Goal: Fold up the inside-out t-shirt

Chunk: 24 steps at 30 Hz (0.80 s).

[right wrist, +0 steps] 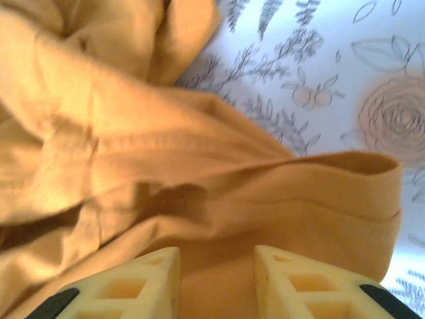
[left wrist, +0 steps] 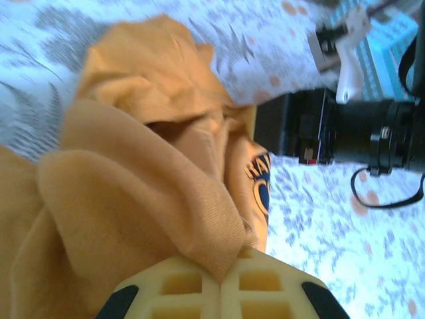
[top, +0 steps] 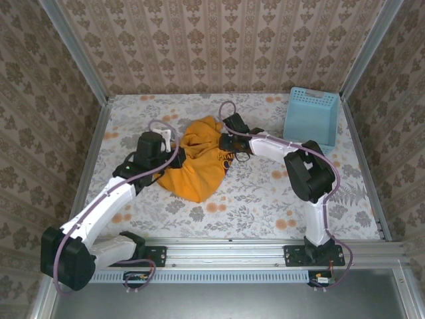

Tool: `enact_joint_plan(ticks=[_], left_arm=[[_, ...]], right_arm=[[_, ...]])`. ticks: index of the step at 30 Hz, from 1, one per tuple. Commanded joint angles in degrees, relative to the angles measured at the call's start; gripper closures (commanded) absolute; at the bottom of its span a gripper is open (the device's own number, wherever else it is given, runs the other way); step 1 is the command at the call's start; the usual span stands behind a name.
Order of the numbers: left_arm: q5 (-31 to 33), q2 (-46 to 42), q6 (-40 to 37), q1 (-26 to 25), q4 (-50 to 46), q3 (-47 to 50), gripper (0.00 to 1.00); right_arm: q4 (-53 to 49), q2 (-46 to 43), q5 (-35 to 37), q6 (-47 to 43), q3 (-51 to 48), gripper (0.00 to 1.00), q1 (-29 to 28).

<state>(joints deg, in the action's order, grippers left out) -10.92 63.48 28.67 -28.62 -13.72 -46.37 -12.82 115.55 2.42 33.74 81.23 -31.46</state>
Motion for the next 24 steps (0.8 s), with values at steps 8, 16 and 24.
enact_joint_plan(ticks=[8, 16, 24], left_arm=[[2.38, -6.11, 7.45, -1.12, 2.30, 17.11, 0.86], [2.62, -7.29, 9.99, 5.46, 0.69, 20.23, 0.58], [0.74, -1.35, 5.71, 6.21, 1.51, 14.61, 0.54]], right_arm=[[5.81, -7.88, -4.22, -0.63, -7.59, 0.59, -12.79], [3.50, -1.41, -2.00, 0.12, -2.48, 0.57, -16.59], [2.27, -0.23, -2.46, 0.45, 0.79, 0.57, -16.68]])
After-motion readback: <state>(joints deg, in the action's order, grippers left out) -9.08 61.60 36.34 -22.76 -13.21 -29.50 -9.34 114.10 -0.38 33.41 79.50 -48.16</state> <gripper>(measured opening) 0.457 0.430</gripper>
